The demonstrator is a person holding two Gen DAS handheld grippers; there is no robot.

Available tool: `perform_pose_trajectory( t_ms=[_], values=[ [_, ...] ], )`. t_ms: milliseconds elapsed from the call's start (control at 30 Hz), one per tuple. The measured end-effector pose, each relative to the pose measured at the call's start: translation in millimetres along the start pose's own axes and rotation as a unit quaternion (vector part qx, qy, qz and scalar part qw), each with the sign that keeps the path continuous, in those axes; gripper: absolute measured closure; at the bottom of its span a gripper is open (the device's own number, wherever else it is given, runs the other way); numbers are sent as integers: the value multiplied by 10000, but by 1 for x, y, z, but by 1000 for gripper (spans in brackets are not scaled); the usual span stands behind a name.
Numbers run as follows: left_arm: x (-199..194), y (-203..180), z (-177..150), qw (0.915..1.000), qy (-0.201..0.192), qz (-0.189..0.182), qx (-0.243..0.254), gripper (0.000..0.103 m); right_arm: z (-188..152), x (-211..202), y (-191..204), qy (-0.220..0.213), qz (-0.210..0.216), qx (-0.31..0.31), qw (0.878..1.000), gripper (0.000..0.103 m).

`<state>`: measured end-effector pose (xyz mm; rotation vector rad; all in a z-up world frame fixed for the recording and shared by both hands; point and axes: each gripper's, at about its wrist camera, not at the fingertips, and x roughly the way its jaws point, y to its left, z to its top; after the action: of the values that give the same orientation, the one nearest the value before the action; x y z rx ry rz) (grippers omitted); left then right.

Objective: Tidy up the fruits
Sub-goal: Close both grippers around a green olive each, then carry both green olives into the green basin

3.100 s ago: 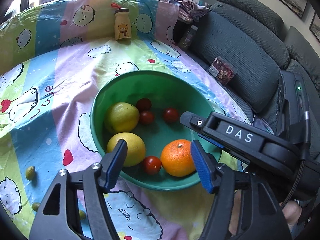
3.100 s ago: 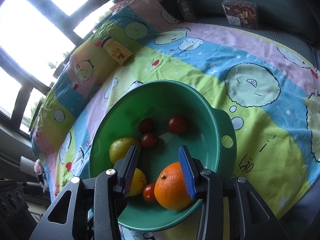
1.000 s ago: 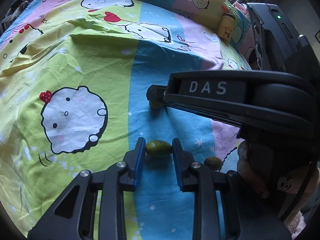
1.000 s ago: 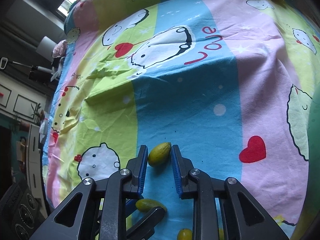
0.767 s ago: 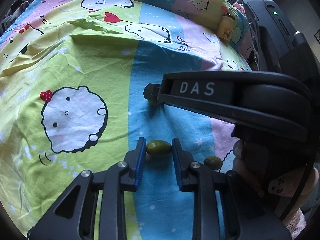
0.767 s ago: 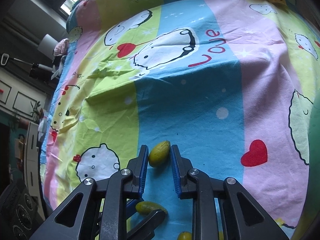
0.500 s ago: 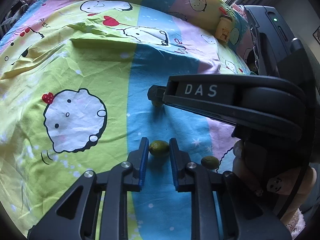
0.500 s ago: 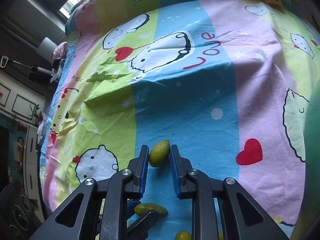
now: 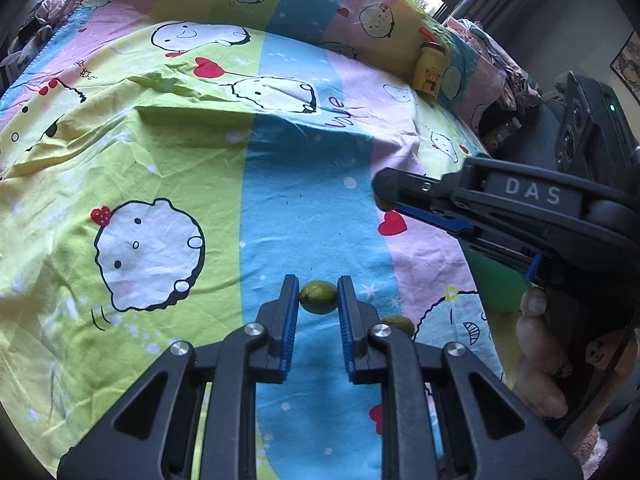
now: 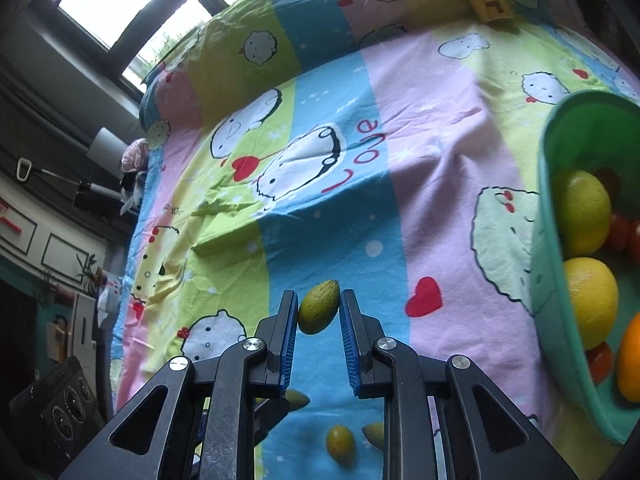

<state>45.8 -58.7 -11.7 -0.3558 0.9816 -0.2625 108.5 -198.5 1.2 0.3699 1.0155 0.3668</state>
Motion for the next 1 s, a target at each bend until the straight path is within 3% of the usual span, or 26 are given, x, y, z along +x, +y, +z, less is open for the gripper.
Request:
perform_pose_trajectory(
  t_ms=[267,567,733,1000],
  values=[
    [-17,-23,3,9991,-298,-63,292,84,1,-52,-39,-704,-92,533,9961,80],
    [-38,-76,0,9902,-737,-286,1148,84,-5,-102,-83,-1401,-390,1136,9828,80],
    [-37,-81,7,9901,-674,-470,1137,84,-10,-118,-110,-1528,-477,1484,9759,80],
    [-28,-131,24,9844,-681,-727,1451,84,-15,-121,-132,-1467,-694,1761,9709,80]
  ],
)
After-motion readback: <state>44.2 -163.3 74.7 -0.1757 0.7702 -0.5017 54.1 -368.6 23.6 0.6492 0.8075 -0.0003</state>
